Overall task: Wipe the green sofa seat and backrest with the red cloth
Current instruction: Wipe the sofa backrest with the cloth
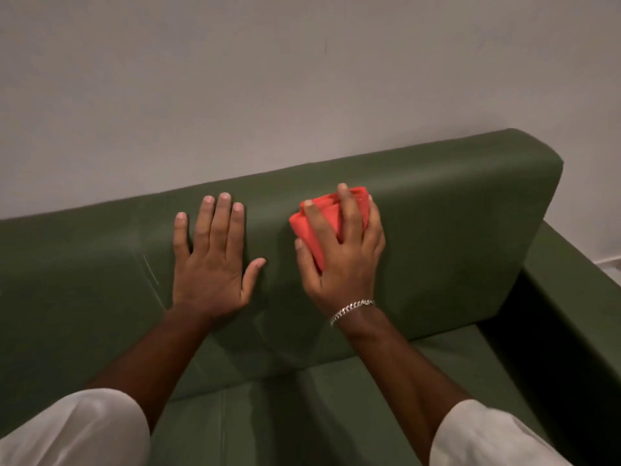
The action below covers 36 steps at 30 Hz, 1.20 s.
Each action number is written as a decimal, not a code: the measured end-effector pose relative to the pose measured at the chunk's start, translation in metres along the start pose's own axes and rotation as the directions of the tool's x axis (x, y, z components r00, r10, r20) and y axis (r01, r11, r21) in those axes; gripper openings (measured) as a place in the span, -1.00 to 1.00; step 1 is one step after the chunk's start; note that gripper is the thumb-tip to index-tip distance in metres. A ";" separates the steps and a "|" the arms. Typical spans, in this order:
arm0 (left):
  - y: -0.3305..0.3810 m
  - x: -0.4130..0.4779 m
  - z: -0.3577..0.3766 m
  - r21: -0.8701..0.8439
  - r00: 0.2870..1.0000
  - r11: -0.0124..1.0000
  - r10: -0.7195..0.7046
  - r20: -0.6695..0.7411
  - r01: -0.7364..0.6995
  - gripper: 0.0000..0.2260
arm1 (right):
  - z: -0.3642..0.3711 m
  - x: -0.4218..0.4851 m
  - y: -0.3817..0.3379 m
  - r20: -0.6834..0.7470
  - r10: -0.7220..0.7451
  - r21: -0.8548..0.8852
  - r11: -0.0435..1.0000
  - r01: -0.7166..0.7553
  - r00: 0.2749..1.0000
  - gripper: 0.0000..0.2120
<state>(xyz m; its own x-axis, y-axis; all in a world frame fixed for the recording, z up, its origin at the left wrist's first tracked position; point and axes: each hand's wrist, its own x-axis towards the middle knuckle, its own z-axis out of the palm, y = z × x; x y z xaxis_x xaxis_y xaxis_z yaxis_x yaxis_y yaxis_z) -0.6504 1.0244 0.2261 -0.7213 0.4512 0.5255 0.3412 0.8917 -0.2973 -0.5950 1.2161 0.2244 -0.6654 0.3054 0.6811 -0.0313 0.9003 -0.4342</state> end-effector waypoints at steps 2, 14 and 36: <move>0.001 0.000 0.001 -0.014 1.000 1.000 0.010 -0.020 -0.010 -0.25 | 0.000 -0.007 0.008 -0.021 0.035 -0.010 0.999 -0.036 0.999 -0.51; -0.004 0.000 0.015 -0.005 0.995 0.999 0.031 -0.090 -0.032 -0.27 | 0.016 0.007 -0.010 -0.258 0.302 0.117 0.953 -0.280 0.918 -0.53; -0.241 -0.112 -0.064 -0.279 0.981 0.940 -0.191 0.046 0.196 -0.39 | 0.023 -0.072 -0.238 0.031 -0.041 0.367 0.930 0.027 0.999 -0.58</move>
<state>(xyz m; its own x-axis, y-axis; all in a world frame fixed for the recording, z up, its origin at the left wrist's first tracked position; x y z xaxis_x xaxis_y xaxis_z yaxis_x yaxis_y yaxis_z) -0.6132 0.7608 0.2902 -0.7999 0.2708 0.5356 0.3479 0.9364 0.0462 -0.5567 0.9730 0.2654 -0.6864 0.2582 0.6799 -0.3212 0.7311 -0.6019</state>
